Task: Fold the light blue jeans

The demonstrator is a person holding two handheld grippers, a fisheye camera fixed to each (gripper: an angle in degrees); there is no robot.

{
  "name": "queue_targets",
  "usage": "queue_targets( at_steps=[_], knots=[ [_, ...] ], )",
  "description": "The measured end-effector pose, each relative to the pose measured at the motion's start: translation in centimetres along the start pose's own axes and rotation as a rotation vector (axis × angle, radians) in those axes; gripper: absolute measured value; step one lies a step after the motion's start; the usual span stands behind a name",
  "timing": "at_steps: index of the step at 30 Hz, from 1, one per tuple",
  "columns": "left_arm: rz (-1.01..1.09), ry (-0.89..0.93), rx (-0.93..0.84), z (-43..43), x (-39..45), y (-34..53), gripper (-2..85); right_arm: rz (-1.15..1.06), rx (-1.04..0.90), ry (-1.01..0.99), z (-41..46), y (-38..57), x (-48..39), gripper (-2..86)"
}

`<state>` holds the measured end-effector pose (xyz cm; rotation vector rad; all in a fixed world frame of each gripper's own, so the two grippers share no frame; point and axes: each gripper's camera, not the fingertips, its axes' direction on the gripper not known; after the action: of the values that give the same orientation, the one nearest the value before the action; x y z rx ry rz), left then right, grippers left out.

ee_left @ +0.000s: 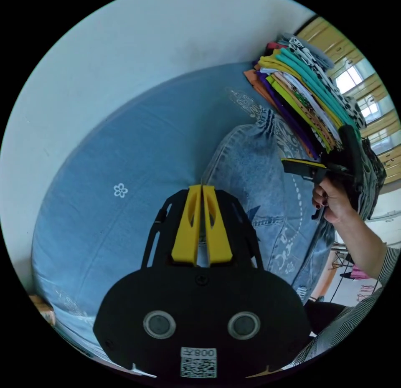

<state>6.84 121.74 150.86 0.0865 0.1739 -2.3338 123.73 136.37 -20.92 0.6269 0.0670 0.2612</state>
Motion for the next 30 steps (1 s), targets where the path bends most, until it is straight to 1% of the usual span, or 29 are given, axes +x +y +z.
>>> queue_targets(
  at_steps=[3, 6, 11, 13, 16, 19, 21, 22, 23, 24, 25, 26, 28, 30],
  knots=[
    [-0.022, -0.003, -0.011, 2.3, 0.9, -0.2, 0.7, 0.041, 0.019, -0.073, -0.6, 0.7, 1.2, 0.3],
    [-0.03, 0.053, 0.044, 3.1, 1.6, 0.2, 0.4, 0.021, 0.033, -0.166, -2.3, 1.8, 1.9, 0.0],
    [0.037, 0.161, 0.207, 1.1, 3.9, 2.4, 0.2, -0.056, 0.236, -0.255, -11.2, 7.1, 2.2, -0.2],
    [0.06, 0.184, 0.262, 0.2, 4.7, 3.3, 0.2, -0.089, 0.287, -0.288, -14.2, 9.3, 1.7, -0.2],
    [0.075, 0.226, 0.345, -0.9, 5.7, 4.2, 0.2, -0.148, 0.361, -0.269, -18.4, 12.9, 0.4, -0.1],
    [0.1, 0.246, 0.388, -0.7, 6.5, 4.2, 0.3, -0.178, 0.403, -0.163, -20.5, 15.2, -0.5, -0.1],
    [0.098, 0.222, 0.365, 1.1, 6.9, 3.7, 0.3, -0.169, 0.381, -0.09, -19.7, 15.3, -0.3, -0.1],
    [0.095, 0.208, 0.326, 3.2, 7.0, 3.1, 0.4, -0.142, 0.348, -0.043, -18.2, 14.9, 0.4, -0.1],
    [0.05, 0.206, 0.252, 5.8, 6.6, 2.3, 0.5, -0.107, 0.287, -0.008, -16.0, 14.1, 1.3, -0.1],
    [0.008, 0.227, 0.217, 7.2, 6.2, 2.0, 0.5, -0.094, 0.247, 0.011, -14.7, 13.6, 1.9, 0.0],
    [-0.027, 0.261, 0.156, 9.5, 5.5, 1.6, 0.5, -0.078, 0.157, 0.073, -12.1, 12.7, 2.7, 0.0],
    [-0.066, 0.204, 0.1, 11.0, 4.9, 1.6, 0.4, -0.044, 0.069, 0.121, -9.7, 12.0, 3.6, 0.0],
    [-0.21, 0.135, 0.11, 11.0, 3.7, 2.8, 0.3, 0.048, -0.017, 0.174, -8.1, 11.3, 4.6, 0.0],
    [-0.173, 0.214, 0.186, 9.6, 3.5, 5.0, 0.3, 0.052, 0.042, 0.18, -8.8, 11.7, 4.3, 0.1]
  ],
)
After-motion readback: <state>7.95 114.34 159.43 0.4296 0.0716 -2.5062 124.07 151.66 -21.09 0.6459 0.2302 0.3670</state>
